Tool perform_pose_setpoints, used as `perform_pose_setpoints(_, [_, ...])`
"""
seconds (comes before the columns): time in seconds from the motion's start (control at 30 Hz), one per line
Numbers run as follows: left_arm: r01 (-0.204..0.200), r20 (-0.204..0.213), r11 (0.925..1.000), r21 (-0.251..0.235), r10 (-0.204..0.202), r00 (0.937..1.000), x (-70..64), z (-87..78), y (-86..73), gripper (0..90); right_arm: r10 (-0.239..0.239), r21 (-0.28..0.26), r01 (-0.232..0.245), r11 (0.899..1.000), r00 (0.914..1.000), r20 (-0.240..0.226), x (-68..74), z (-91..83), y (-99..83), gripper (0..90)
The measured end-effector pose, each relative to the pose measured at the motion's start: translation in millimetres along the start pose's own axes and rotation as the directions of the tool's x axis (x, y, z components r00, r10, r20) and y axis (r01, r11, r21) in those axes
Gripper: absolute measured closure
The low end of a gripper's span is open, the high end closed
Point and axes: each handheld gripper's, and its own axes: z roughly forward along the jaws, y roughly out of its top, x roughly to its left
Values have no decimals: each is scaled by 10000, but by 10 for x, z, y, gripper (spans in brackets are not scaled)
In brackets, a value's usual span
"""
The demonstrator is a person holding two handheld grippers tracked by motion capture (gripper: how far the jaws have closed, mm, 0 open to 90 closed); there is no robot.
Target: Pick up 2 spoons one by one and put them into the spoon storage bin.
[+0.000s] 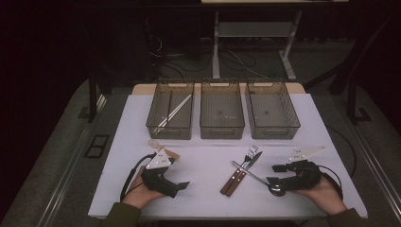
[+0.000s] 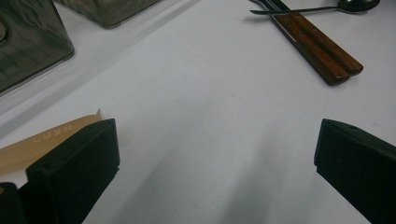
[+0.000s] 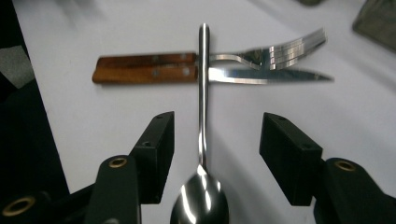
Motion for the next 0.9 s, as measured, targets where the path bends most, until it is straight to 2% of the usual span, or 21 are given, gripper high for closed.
perform_pose_setpoints(0.27, [0,-14,10000,20,0,10000,-3,5,-2,0,201,472,-197,9987,9998,-81,9,-60,-215,515])
perform_pose_setpoints(0.43, [-54,-32,10000,42,55,10000,-12,6,7,0,179,824,-167,9965,9998,-132,13,-20,-278,536])
perform_pose_setpoints(0.57, [-59,-41,10000,34,59,10000,-14,3,6,0,-110,1194,119,9928,9999,-87,45,42,-286,545])
perform_pose_setpoints(0.83, [-123,-52,9999,120,124,9999,-18,11,5,0,-1103,1326,1037,9857,9929,438,131,61,-292,579])
perform_pose_setpoints(0.9, [-117,-52,9998,138,118,9999,-19,14,5,0,-1143,1295,1072,9858,9923,486,131,60,-297,597])
